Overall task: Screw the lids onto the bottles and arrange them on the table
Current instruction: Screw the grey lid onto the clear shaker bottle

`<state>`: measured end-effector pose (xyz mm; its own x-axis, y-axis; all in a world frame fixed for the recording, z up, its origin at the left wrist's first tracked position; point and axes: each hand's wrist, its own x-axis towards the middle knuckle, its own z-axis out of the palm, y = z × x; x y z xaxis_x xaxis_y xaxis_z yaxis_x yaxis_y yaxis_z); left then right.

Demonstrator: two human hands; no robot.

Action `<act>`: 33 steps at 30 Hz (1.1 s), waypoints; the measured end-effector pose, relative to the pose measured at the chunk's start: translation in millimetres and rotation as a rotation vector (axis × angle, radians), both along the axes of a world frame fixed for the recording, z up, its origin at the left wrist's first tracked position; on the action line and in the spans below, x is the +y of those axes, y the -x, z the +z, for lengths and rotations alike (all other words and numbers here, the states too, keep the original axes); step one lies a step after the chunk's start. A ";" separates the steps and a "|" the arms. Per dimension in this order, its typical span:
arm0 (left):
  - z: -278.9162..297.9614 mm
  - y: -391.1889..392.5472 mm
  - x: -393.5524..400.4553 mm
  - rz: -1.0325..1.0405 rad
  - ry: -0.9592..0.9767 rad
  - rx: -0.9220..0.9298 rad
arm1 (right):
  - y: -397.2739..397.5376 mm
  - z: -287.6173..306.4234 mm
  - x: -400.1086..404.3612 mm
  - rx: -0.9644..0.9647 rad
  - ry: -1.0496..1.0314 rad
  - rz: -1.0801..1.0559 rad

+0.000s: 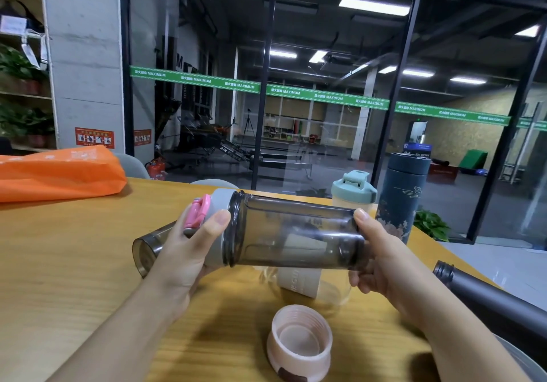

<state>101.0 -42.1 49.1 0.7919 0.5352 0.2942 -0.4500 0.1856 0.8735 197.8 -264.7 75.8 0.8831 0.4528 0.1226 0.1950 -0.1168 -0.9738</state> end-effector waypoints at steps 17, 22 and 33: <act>2.3 0.3 1.0 0.023 0.048 0.000 | -2.0 1.8 -3.1 -0.122 -0.237 0.185; 1.4 -0.5 0.7 0.022 0.036 -0.002 | -2.4 -0.9 0.1 -0.123 -0.217 0.105; -0.9 0.8 -1.3 0.023 -0.067 -0.009 | -0.6 -3.8 3.4 0.005 -0.084 -0.112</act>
<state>100.3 -43.4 48.2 0.7769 0.5319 0.3369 -0.4613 0.1166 0.8796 198.4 -261.3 72.0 0.9285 0.3393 0.1511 0.1801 -0.0555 -0.9821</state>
